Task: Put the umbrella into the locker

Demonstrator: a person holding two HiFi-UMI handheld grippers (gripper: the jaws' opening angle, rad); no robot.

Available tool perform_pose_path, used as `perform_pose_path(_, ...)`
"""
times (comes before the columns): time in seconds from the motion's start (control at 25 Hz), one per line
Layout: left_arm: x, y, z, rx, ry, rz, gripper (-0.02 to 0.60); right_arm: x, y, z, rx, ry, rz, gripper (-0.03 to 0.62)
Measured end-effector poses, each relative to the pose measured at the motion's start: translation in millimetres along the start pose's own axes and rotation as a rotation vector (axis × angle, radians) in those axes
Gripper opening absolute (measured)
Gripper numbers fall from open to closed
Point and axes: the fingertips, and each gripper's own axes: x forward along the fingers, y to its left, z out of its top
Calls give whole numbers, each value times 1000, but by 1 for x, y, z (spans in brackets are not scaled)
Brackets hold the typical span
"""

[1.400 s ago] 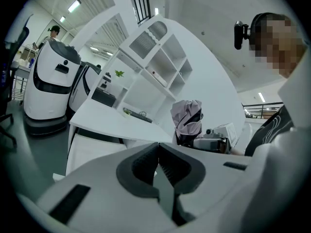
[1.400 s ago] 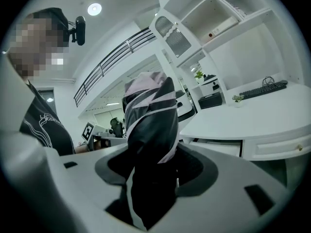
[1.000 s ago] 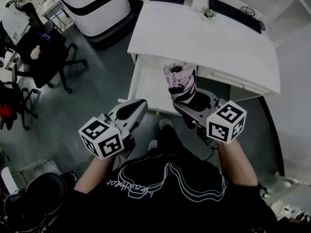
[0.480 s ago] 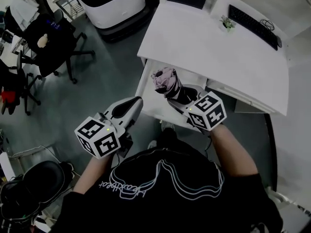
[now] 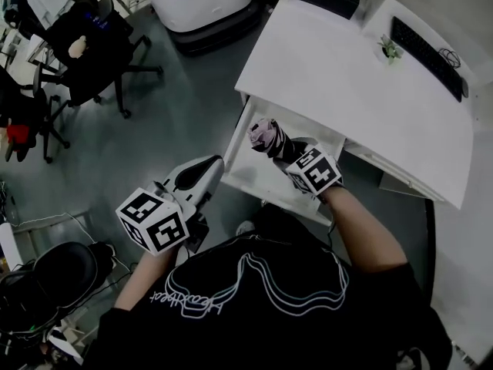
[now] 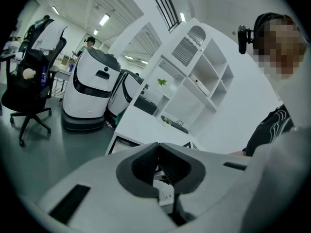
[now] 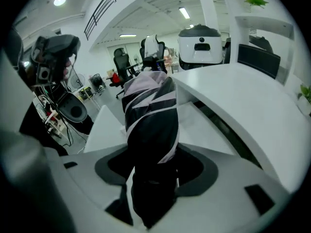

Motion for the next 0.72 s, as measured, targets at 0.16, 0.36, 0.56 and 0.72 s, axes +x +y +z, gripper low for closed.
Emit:
perform_pose_path(0.16, -5, 16, -4, -22, 10, 34, 6, 34, -10, -16, -16, 86, -7, 252)
perform_pose_path(0.36, -11, 36, -16, -61, 12, 58, 6, 70, -19, -40, -54, 184, -45, 252)
perform_pose_path(0.56, -14, 55, -26, -91, 12, 83, 6, 100, -31, -54, -72, 237, -72, 252)
perform_pose_path(0.72, -15, 64, -26, -119, -6, 103, 5, 115, -38, -65, -106, 276, -103, 253)
